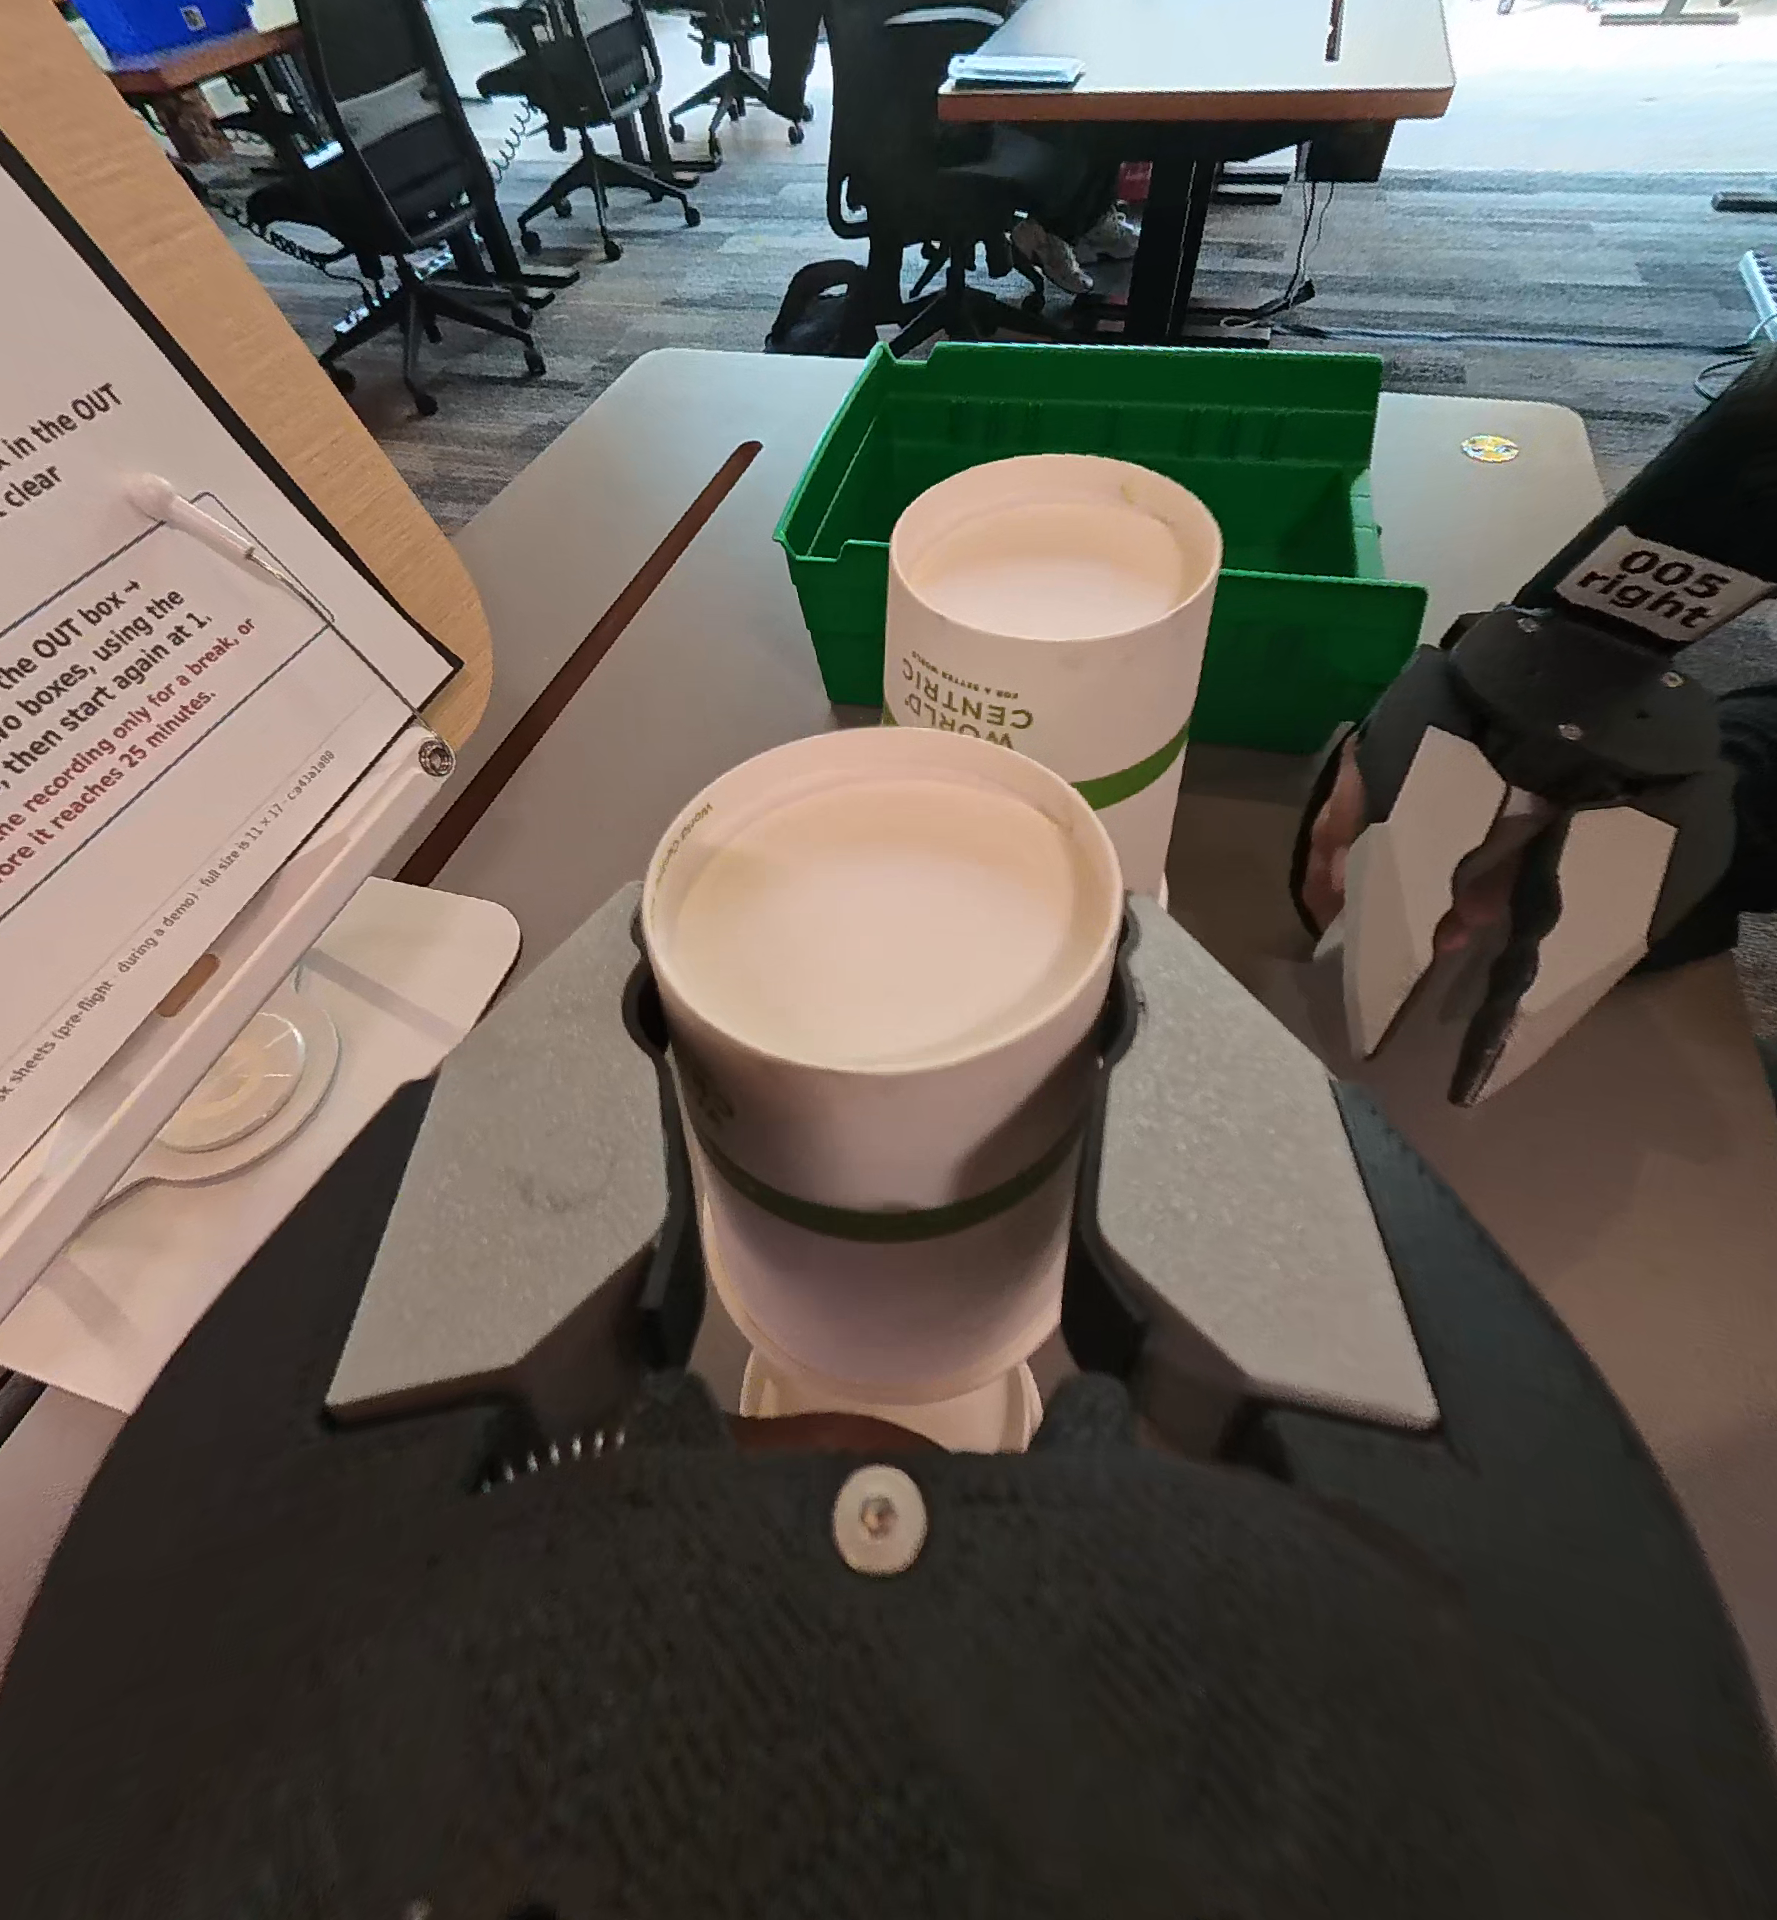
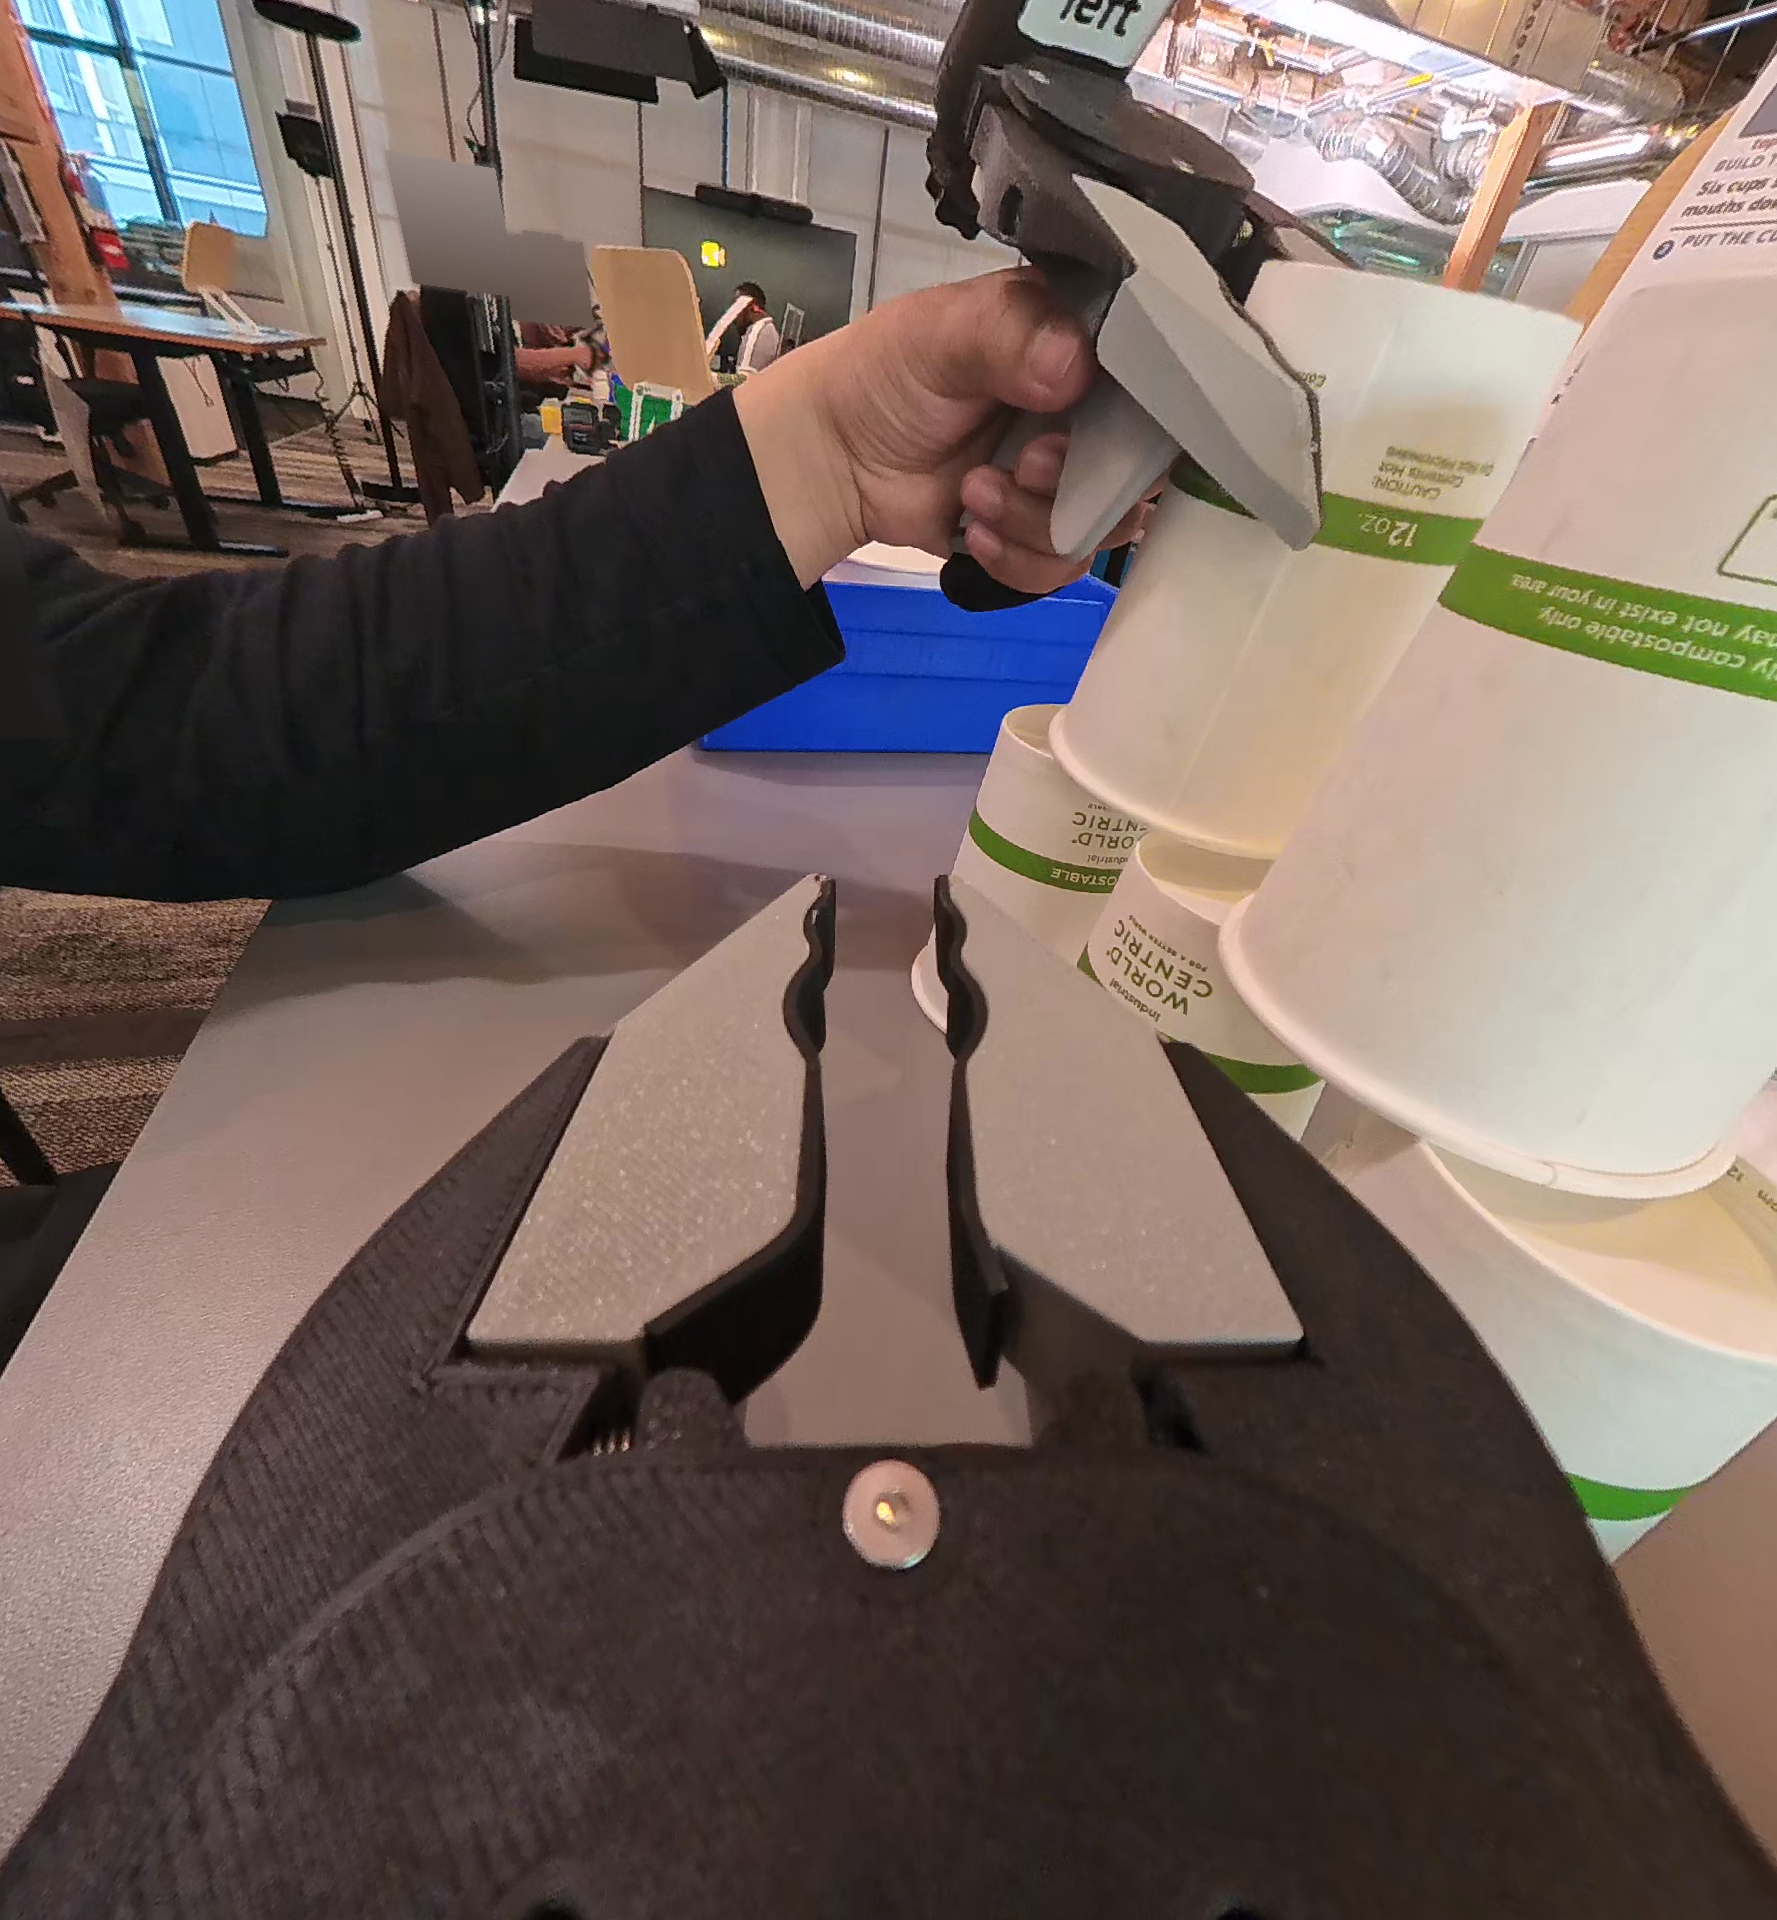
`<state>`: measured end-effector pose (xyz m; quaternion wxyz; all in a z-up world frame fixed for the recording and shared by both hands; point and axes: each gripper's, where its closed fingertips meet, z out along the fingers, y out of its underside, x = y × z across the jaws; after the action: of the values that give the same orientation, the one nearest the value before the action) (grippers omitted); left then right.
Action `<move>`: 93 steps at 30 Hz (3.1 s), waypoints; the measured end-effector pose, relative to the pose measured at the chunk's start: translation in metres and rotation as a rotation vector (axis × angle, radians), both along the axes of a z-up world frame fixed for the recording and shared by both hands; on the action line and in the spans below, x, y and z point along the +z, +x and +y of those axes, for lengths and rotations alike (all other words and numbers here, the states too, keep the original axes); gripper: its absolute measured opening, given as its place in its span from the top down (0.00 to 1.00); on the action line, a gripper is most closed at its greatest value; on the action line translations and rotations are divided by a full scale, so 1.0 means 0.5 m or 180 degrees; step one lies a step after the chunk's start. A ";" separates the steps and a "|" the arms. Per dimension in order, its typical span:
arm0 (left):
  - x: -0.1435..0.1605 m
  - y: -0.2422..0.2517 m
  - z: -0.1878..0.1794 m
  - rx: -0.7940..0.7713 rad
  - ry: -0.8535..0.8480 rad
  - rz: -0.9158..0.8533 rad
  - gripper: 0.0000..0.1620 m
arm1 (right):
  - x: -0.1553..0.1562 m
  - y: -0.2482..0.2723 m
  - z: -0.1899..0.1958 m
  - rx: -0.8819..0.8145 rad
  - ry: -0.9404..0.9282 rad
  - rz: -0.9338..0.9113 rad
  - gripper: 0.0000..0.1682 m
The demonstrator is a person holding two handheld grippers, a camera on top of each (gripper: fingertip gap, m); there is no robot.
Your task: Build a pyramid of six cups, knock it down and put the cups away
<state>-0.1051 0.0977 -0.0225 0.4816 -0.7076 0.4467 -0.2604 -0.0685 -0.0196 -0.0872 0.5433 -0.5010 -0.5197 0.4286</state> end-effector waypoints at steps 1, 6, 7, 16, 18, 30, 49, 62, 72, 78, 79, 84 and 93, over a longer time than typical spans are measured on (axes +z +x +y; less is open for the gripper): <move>-0.002 0.001 0.000 -0.0002 -0.0009 0.0010 0.48 | 0.000 0.000 0.000 -0.0001 -0.0001 -0.0001 0.91; -0.005 0.002 0.003 0.0014 -0.0019 0.0015 0.48 | -0.001 -0.001 0.000 0.0001 0.0007 -0.0010 0.91; -0.005 0.002 0.003 0.0014 -0.0022 0.0013 0.48 | -0.001 -0.001 0.000 0.0002 0.0006 -0.0011 0.91; -0.005 0.006 0.002 -0.0010 -0.0029 -0.0008 0.48 | -0.003 -0.002 -0.001 0.0000 0.0015 -0.0027 0.91; -0.005 0.007 0.003 -0.0003 -0.0034 -0.0009 0.48 | -0.002 -0.001 -0.001 -0.0001 0.0016 -0.0025 0.91; -0.008 0.006 0.003 0.0016 -0.0042 0.0001 0.48 | -0.004 -0.002 0.000 0.0001 0.0007 -0.0031 0.91; 0.004 -0.006 0.001 0.0031 -0.0018 -0.0076 0.51 | -0.008 -0.004 -0.001 0.0014 -0.0003 -0.0059 0.91; 0.024 -0.041 -0.016 0.0066 0.0051 -0.0089 0.44 | -0.004 -0.002 -0.002 0.0022 0.0008 -0.0035 0.91; 0.102 -0.235 -0.030 0.1419 0.0227 0.0088 0.47 | -0.004 -0.002 -0.003 0.0025 0.0006 -0.0037 0.91; 0.009 -0.482 -0.067 0.3058 -0.0204 0.1452 0.51 | -0.012 -0.006 -0.004 0.0036 -0.0013 -0.0076 0.91; -0.002 -0.520 -0.070 0.3297 -0.0281 0.1579 0.53 | -0.013 -0.007 -0.005 0.0035 -0.0016 -0.0085 0.91; -0.061 -0.615 -0.061 0.3801 -0.0780 0.1532 0.56 | -0.015 -0.005 -0.003 0.0001 -0.0021 -0.0088 0.91; -0.116 -0.673 -0.075 0.4001 -0.1117 0.1599 0.75 | -0.018 -0.004 0.001 -0.0011 -0.0045 -0.0099 0.91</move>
<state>-0.4416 0.0601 -0.0807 0.3017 -0.9380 0.0019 0.1708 -0.0707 -0.0191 -0.0959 0.5324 -0.5123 -0.5242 0.4235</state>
